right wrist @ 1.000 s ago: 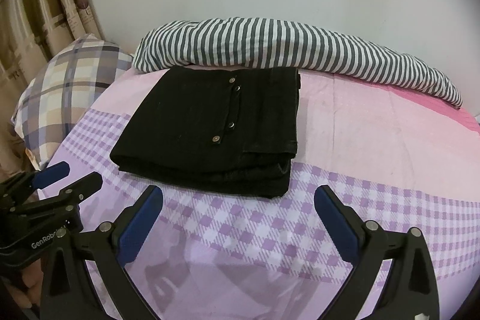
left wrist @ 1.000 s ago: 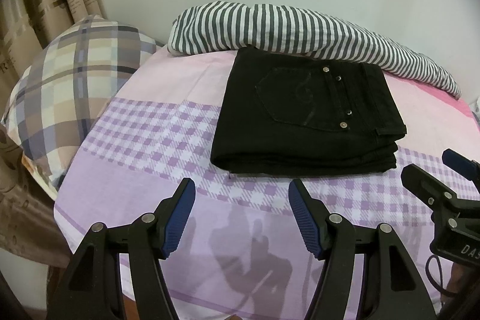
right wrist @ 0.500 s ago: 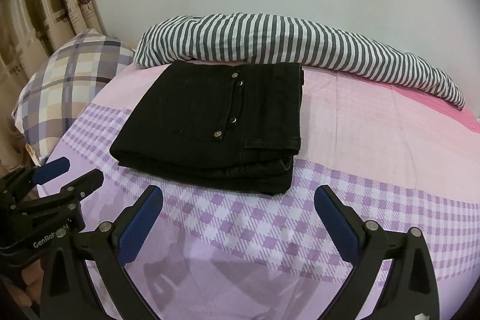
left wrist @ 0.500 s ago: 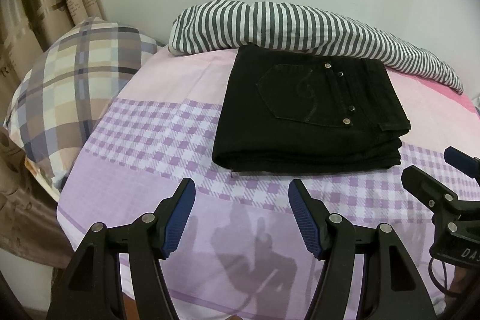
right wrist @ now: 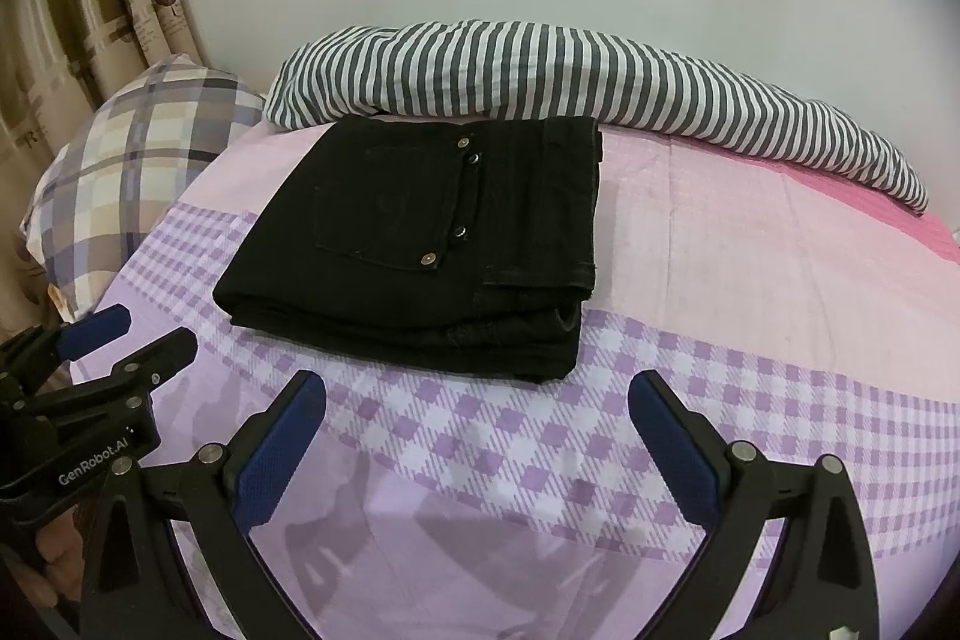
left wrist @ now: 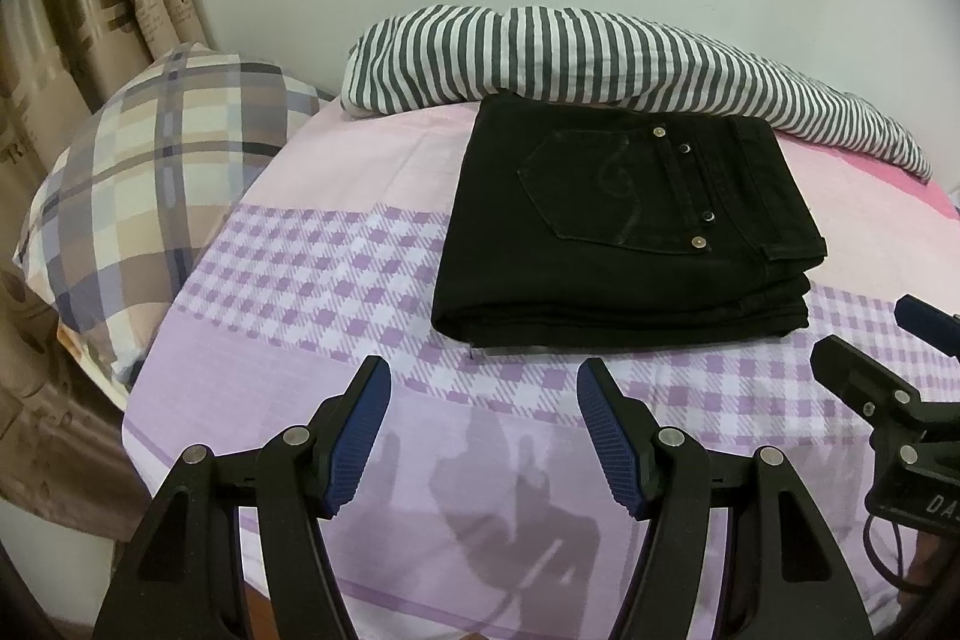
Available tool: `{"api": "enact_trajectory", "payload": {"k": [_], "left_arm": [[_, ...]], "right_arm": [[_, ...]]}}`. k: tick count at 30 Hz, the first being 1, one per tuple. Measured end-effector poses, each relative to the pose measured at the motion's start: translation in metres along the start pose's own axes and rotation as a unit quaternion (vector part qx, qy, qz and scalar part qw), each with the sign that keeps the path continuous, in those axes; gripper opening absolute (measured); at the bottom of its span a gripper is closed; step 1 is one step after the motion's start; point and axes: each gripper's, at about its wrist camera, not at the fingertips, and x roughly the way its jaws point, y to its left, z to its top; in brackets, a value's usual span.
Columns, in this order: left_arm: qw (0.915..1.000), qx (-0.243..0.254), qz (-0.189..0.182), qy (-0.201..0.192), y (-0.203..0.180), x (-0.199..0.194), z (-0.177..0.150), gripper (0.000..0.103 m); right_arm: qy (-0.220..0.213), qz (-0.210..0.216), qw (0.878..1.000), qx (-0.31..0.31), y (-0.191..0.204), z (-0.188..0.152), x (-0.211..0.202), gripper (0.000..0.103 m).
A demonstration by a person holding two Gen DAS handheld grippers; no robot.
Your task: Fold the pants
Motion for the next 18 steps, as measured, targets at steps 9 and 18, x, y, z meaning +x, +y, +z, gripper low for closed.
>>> {"api": "enact_trajectory", "payload": {"k": [9, 18], "left_arm": [[0.9999, 0.009, 0.01, -0.006, -0.0037, -0.0015, 0.0006, 0.065], [0.9999, 0.009, 0.009, -0.005, -0.0035, -0.0018, 0.0002, 0.065]], "right_arm": [[0.003, 0.002, 1.0, 0.001, -0.0019, -0.0007, 0.0003, 0.1], [0.004, 0.002, 1.0, 0.002, -0.0026, -0.0017, 0.0004, 0.1]]}}
